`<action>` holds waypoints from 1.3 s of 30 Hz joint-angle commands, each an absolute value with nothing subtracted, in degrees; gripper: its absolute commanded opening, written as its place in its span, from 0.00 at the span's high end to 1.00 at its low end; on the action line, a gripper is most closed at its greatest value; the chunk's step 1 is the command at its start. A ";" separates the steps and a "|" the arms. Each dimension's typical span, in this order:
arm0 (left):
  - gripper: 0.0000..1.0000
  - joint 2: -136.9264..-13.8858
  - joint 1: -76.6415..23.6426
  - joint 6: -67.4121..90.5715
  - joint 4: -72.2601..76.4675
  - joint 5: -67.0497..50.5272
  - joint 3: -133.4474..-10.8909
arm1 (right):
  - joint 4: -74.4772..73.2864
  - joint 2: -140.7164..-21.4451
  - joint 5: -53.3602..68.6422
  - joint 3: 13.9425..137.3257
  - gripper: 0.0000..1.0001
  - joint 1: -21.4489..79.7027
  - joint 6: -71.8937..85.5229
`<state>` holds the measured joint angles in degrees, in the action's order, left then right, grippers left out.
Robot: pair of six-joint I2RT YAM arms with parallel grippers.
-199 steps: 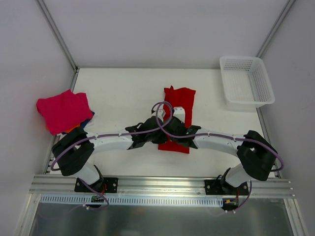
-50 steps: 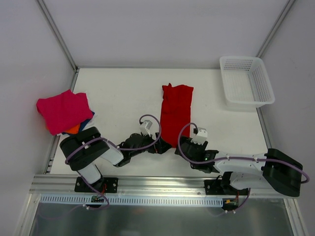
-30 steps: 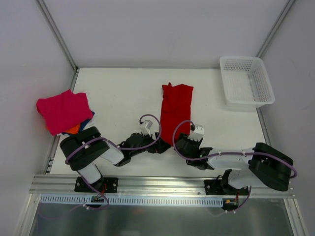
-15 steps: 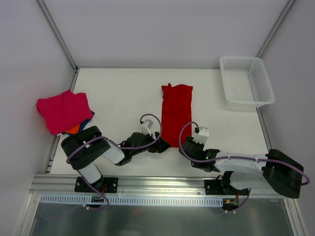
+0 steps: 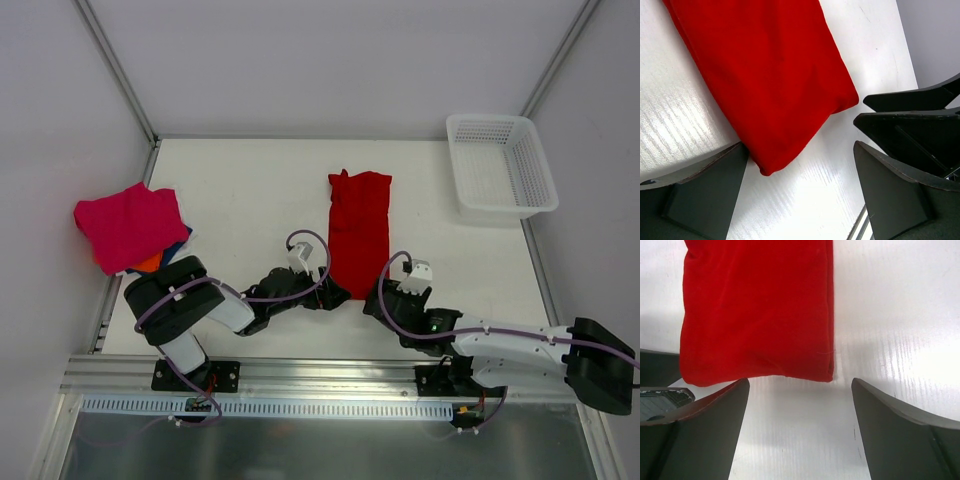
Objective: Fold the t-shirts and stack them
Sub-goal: Fold the tshirt
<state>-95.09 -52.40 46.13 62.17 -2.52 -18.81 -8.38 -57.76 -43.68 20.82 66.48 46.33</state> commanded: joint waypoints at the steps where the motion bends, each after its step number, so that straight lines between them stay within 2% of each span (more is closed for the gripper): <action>1: 0.10 -97.29 -52.03 45.44 50.45 -1.67 -17.58 | -8.18 -56.51 -47.02 19.60 0.12 66.71 47.54; 11: 0.10 -98.52 -52.03 46.14 52.56 -2.37 -16.70 | -7.21 -61.43 -49.57 21.27 0.11 66.18 49.39; 16: 0.10 -100.01 -52.03 47.02 55.01 -2.37 -15.03 | -7.38 -60.03 -52.20 22.85 0.11 65.57 48.25; 26: 0.10 -102.74 -52.03 48.16 58.27 -3.08 -14.85 | -5.89 -60.82 -50.19 24.70 0.11 61.97 45.27; 35: 0.10 -100.99 -52.03 47.38 56.96 -2.46 -14.33 | 2.63 -75.48 -43.96 24.96 0.11 59.68 44.74; 39: 0.10 -98.88 -52.03 46.58 54.94 -1.58 -13.71 | 5.61 -77.87 -41.40 24.35 0.11 60.03 45.52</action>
<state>-98.17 -52.40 48.01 69.34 -2.70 -16.91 1.93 -76.27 -47.40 24.71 59.70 43.81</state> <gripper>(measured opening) 0.898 0.889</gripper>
